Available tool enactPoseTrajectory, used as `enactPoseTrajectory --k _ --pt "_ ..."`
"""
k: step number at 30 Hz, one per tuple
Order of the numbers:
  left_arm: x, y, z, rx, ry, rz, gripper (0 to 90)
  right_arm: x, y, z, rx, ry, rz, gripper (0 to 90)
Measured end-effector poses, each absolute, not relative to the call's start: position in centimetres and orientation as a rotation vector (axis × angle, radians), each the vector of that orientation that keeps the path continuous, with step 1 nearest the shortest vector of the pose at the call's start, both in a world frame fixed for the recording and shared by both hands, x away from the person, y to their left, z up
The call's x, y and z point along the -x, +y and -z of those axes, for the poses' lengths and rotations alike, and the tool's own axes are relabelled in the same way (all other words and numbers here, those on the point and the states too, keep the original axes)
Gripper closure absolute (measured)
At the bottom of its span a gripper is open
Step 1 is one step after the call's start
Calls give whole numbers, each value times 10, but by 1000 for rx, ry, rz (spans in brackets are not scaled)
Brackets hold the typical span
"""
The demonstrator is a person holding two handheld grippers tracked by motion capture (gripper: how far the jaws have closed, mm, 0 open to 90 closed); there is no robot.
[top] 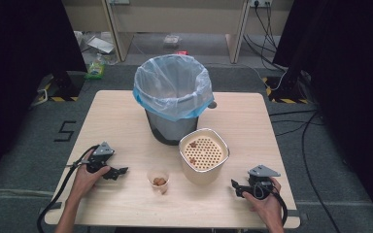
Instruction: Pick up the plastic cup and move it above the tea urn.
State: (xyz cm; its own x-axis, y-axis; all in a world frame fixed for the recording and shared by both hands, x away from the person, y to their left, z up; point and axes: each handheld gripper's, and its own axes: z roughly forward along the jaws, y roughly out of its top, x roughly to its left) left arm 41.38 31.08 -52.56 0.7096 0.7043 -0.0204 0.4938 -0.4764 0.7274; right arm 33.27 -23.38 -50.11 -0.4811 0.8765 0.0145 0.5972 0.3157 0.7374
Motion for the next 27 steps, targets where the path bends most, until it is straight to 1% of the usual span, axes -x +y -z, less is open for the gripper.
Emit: enactPoseTrajectory --k 1,4,6,7,14,16,27 --pt "-414 311 526 -2174 907 -365 0 -332 -233 501 -1312 2207 -977 265" --pt "-414 311 526 -2174 907 -365 0 -330 -231 499 -1331 2218 -954 274" --pt "-414 311 526 -2174 907 -365 0 -328 -230 498 -1337 2224 -959 302" --pt "-414 311 526 -2174 907 -365 0 -328 -230 498 -1337 2224 -959 302" --pt "-414 311 526 -2174 907 -365 0 -312 -219 492 -1342 2249 -1014 385" --pt "-414 311 526 -2174 907 -365 0 -305 -212 492 -1340 2271 -1008 422" --pt "-414 311 526 -2173 907 -365 0 -278 -168 486 -1237 2357 -1105 444"
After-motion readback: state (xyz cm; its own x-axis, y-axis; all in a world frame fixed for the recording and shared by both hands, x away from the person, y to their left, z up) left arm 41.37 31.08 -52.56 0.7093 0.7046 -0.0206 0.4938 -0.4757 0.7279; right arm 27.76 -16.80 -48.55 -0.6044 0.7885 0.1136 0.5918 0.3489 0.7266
